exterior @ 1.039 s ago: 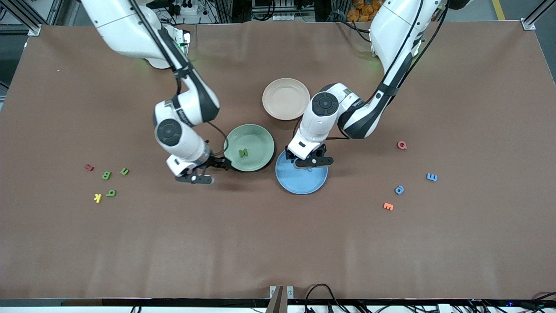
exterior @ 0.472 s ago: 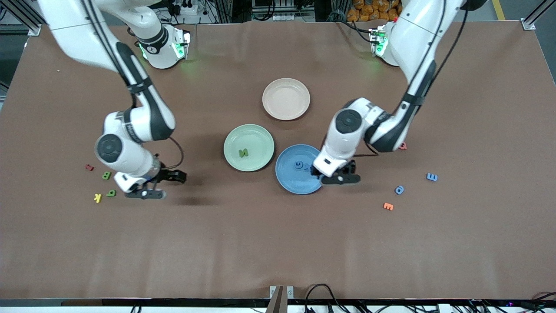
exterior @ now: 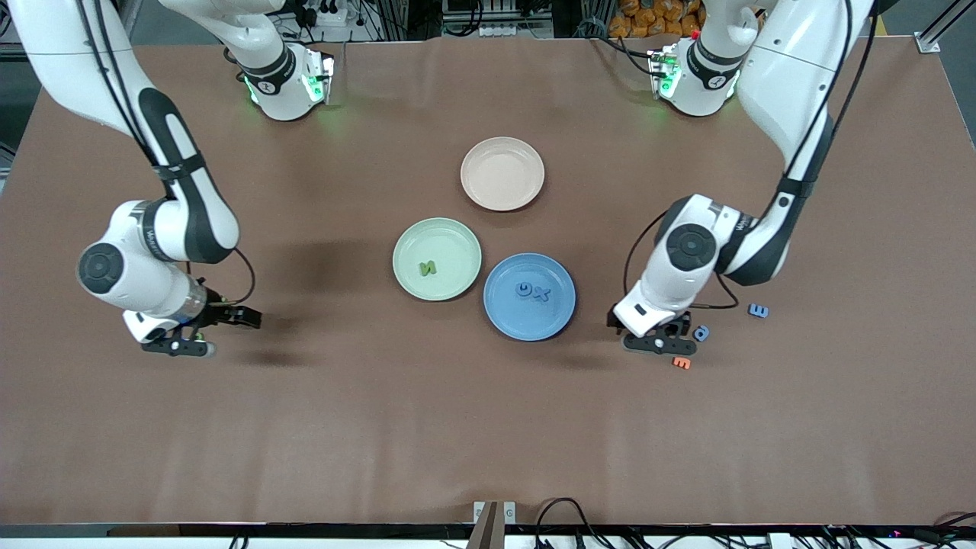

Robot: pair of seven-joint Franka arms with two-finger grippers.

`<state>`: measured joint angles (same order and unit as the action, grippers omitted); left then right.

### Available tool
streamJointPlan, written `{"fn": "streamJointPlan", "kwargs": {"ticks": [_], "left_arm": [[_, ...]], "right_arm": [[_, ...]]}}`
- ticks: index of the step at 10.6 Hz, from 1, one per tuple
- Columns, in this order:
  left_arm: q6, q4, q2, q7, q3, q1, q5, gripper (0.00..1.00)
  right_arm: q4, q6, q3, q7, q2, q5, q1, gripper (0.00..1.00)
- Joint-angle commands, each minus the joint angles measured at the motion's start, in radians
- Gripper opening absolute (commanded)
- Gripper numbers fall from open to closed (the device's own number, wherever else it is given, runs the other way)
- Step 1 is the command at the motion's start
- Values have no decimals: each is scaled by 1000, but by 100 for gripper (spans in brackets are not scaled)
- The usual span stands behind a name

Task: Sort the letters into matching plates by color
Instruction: 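Move both grippers back over their groups of letters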

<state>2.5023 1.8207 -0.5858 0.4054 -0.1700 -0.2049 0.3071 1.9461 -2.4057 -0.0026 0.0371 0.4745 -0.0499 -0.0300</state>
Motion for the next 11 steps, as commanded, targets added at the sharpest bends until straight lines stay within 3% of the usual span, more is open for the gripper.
{"fn": "streamJointPlan", "kwargs": {"ticks": [1,7,11], "left_arm": [[-16,19,20,-167,-17,53,23,100],[-26,19,17,-587,-74,220,-63,100],[-26,6,8,-669,-74,213,-65,100]], "right_arm": [[16,-4,-2,-51,-1,28,-82,100],[106,-138,0,-49,35,45,-139,100],[161,-196,1,-49,38,44,-145,100]]}}
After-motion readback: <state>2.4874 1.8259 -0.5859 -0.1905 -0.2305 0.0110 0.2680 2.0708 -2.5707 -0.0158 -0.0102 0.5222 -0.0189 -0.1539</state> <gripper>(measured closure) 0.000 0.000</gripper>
